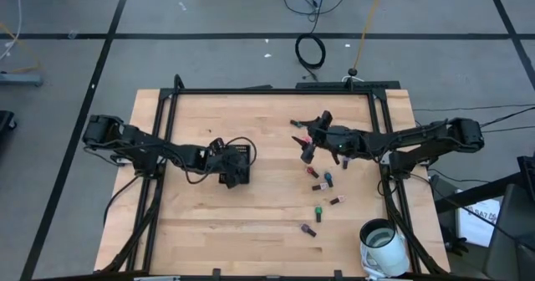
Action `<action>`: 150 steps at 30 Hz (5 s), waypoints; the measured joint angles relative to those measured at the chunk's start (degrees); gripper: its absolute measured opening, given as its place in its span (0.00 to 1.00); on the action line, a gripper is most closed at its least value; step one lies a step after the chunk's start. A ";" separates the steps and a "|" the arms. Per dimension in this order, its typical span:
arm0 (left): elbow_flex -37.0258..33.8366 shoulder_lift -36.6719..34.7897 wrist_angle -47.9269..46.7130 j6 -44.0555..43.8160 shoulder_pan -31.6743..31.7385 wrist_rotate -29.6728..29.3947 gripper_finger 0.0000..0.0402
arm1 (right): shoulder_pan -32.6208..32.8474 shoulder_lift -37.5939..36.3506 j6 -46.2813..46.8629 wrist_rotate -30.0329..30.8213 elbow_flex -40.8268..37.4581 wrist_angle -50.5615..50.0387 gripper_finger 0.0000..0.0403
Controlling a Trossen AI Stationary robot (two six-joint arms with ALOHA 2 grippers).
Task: Pick & Place Nail Polish
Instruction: Put the light violet nail polish into the basket
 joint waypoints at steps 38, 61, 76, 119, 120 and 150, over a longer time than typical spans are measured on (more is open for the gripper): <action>2.77 -7.37 13.74 17.95 6.16 0.35 0.67 | 0.55 -0.07 71.40 -17.93 -8.93 -51.13 0.66; 2.75 -7.37 13.46 18.08 6.16 0.42 0.67 | 0.61 0.03 69.42 -15.96 -10.02 -50.37 0.26; 2.75 -7.37 13.46 16.99 6.16 0.42 0.67 | 0.63 -1.58 51.16 -15.61 -10.28 -42.16 0.13; 2.73 -7.35 22.17 8.71 6.80 0.39 0.67 | -1.82 -1.06 1.15 -67.76 -14.00 42.73 0.13; 2.73 -7.35 22.12 8.89 6.80 0.39 0.67 | -2.17 -1.06 -2.04 -62.35 -13.98 38.92 0.13; 2.71 -0.84 34.85 7.65 8.97 12.38 0.67 | 2.67 -1.37 -31.68 -4.13 -7.44 15.62 0.13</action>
